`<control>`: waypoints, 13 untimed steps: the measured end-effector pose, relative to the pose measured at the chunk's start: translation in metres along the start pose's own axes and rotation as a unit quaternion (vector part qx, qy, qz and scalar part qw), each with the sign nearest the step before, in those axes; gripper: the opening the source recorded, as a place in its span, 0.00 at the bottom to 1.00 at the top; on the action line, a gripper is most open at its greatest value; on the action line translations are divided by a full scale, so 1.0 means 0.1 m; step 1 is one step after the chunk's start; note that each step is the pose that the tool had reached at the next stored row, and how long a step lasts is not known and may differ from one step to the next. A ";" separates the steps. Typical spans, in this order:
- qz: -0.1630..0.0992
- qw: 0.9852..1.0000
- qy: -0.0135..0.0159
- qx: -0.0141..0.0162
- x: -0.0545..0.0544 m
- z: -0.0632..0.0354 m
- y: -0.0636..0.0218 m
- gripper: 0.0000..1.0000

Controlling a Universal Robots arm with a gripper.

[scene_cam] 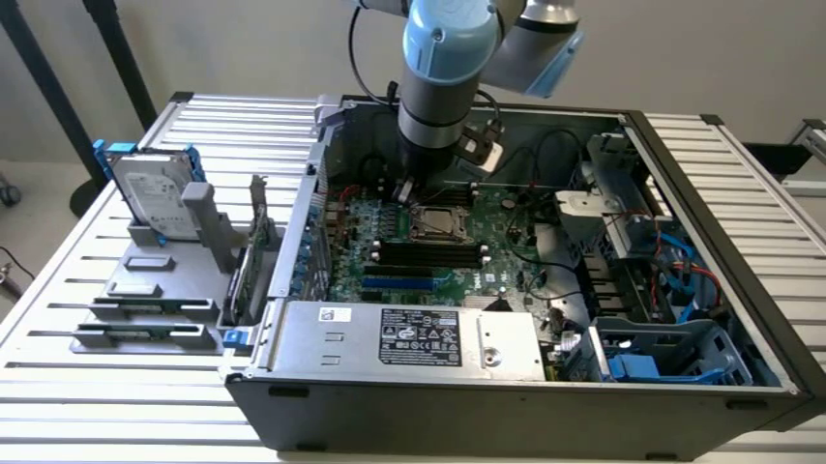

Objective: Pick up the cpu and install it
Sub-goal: 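Install the first cpu locking lever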

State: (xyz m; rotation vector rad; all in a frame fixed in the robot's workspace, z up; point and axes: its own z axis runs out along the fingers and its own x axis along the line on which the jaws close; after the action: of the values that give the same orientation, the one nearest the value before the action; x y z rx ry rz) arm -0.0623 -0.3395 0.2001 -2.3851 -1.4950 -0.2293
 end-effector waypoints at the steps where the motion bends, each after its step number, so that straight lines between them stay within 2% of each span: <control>1: 0.000 1.000 0.000 0.000 0.00 0.003 0.001 0.11; 13: 0.002 1.000 -0.004 -0.003 0.03 0.020 0.065 0.11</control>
State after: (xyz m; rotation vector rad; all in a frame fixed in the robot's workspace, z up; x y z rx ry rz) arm -0.0554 -0.3391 0.1979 -2.3959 -1.4957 -0.2231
